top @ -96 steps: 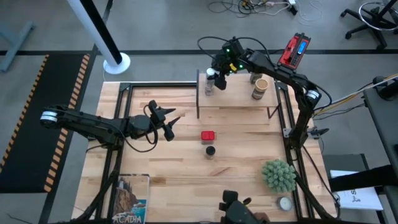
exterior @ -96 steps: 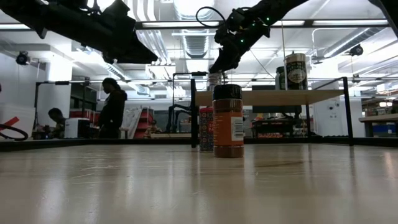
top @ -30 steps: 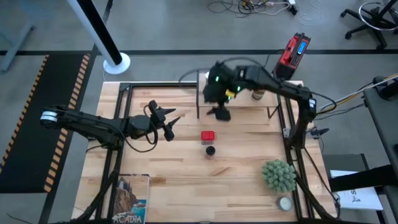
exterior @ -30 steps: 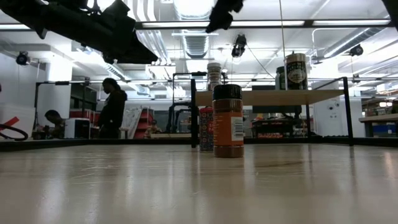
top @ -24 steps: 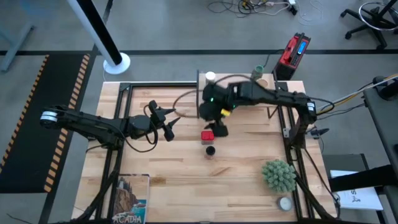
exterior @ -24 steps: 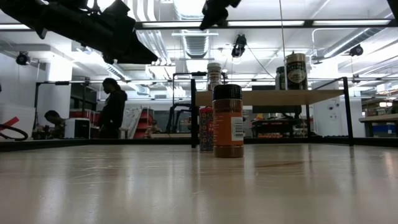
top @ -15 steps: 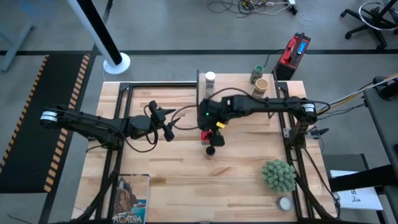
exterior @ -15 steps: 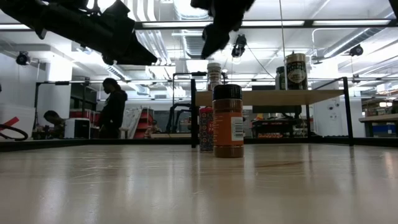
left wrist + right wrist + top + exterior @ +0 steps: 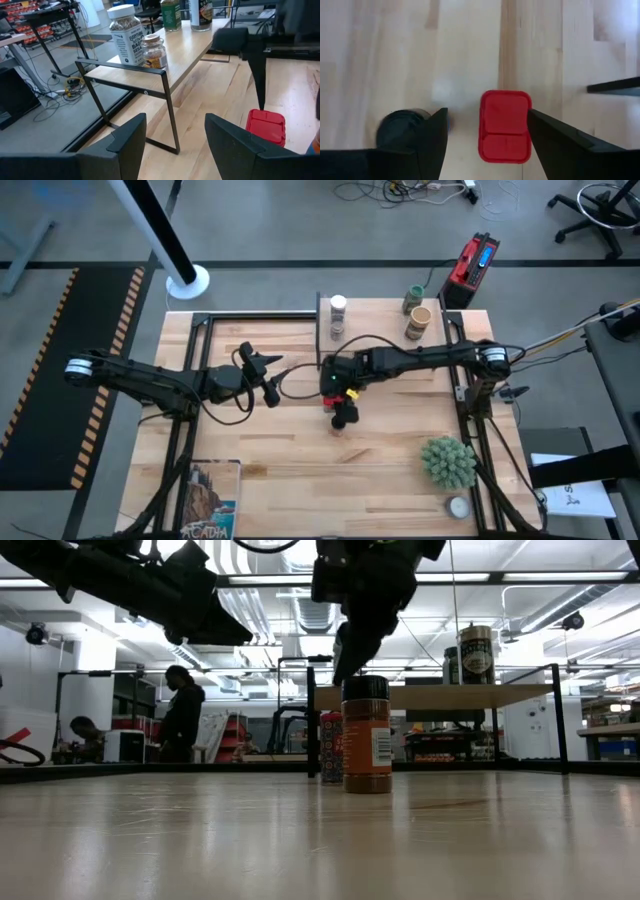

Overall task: Shelf spices
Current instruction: Put the red seasoning can on the shelf

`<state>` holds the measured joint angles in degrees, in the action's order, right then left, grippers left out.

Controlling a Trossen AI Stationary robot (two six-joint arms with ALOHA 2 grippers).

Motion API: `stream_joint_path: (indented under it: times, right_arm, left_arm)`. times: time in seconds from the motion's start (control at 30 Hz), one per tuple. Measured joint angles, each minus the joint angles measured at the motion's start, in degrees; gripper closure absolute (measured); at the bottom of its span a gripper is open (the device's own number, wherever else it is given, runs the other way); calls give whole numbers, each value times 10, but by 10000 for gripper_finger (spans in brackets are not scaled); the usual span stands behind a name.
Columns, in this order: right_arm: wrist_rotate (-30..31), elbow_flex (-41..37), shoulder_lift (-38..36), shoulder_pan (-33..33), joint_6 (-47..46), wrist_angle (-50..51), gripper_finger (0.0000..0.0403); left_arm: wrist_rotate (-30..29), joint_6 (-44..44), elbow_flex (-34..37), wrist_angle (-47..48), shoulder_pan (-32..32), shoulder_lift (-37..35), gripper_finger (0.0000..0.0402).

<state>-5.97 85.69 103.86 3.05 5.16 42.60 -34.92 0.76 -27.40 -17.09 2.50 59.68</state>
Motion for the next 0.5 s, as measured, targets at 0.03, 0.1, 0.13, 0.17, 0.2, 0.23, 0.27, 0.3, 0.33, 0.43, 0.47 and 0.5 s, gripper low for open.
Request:
stream_joint_path:
  times: [0.03,0.1,0.13,0.17,0.2,0.23,0.27,0.3,0.33,0.43,0.47,0.5]
  right_arm:
    - [13,-5,1,-4,-2,-2,155]
    - [35,-13,2,-10,-3,0,155]
    - [43,-16,2,-13,-5,-1,156]
    - [45,-17,2,-15,-8,-3,157]
    - [45,-17,2,-16,-12,-7,159]
    - [46,-17,2,-17,-15,-11,160]
    - [47,-17,2,-17,-16,-13,162]
    - [47,-17,2,-19,-16,-14,163]
    - [47,-18,2,-19,-16,-16,164]
    - [48,-22,2,-19,-16,-21,163]
    - [48,-24,2,-18,-16,-24,161]
    - [48,-26,2,-18,-15,-27,159]
  left_arm:
    - [0,0,0,0,0,0,209]
    - [0,0,0,0,0,0,209]
    - [0,0,0,0,0,0,209]
    - [0,0,0,0,0,0,209]
    - [0,0,0,-1,0,0,209]
    - [0,0,0,-1,0,0,209]
    - [0,0,0,-1,0,0,209]
    - [0,0,0,-1,0,0,209]
    - [0,0,0,-1,0,0,209]
    - [0,0,0,-1,0,0,209]
    - [0,0,0,-1,0,0,209]
    - [0,0,0,-1,0,0,209]
